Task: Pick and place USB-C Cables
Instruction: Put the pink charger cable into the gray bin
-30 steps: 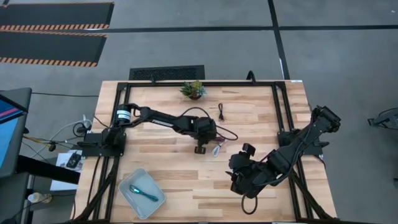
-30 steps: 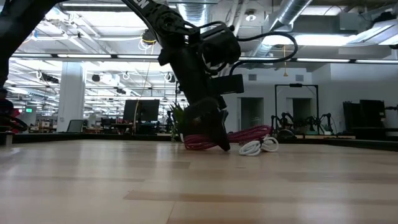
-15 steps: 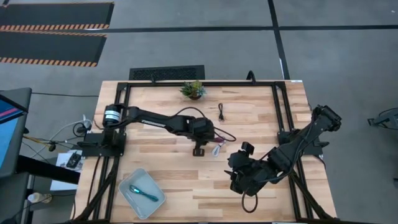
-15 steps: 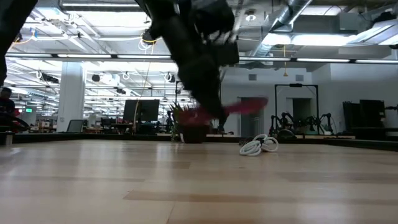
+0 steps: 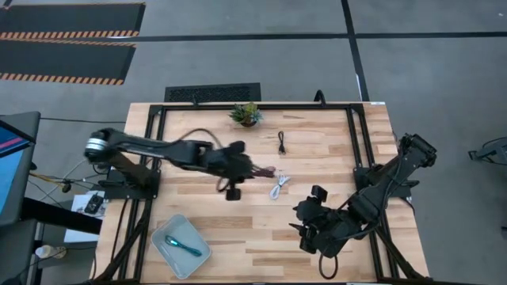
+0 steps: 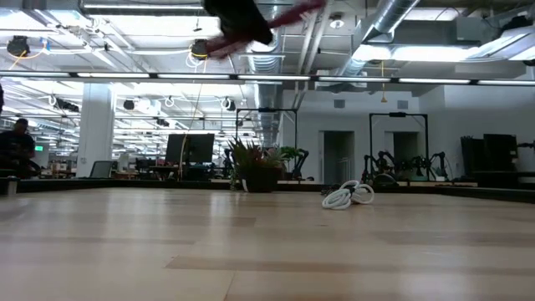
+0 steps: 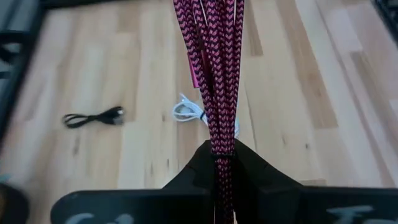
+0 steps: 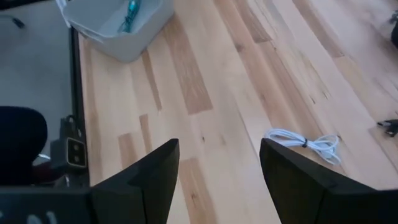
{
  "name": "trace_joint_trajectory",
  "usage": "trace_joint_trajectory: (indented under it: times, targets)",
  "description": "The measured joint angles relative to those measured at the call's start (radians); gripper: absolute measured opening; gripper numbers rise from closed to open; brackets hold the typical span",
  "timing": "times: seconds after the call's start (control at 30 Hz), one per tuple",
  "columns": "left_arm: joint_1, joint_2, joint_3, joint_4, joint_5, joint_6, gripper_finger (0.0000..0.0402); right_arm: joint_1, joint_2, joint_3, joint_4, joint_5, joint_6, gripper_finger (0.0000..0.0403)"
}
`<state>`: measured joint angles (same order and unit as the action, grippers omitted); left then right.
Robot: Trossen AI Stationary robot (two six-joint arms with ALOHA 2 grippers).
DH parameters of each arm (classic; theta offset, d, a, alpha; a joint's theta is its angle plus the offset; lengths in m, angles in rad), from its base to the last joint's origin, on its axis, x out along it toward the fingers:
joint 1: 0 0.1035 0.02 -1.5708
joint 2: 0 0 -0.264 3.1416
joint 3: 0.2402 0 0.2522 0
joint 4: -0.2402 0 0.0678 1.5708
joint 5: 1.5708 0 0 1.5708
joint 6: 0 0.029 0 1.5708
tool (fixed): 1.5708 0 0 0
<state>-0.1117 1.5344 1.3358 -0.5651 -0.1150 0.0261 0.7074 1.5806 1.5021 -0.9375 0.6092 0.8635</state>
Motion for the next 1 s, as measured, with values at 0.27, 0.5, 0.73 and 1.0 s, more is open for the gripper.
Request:
trace_joint_trajectory:
  times: [0.27, 0.5, 0.73, 1.0]
  targets:
    - [-0.154, -0.379, -0.304, 0.192, -0.193, -0.182, 0.0004, -0.011, 0.008, 0.0, 0.102, 0.129, -0.002, 0.0249]
    - [-0.281, -0.639, -0.59, 0.529, -0.315, -0.251, 0.0004, -0.099, 0.101, -0.001, 0.467, 0.147, -0.258, 0.0249]
    - [-0.424, -0.786, -0.72, 0.693, -0.419, -0.226, 0.0004, -0.187, 0.224, 0.0, 0.926, 0.156, -0.541, 0.0249]
    - [-0.59, -0.826, -0.763, 0.692, -0.631, -0.189, 0.0006, -0.303, 0.345, 0.0, 1.243, 0.123, -0.61, 0.0249]
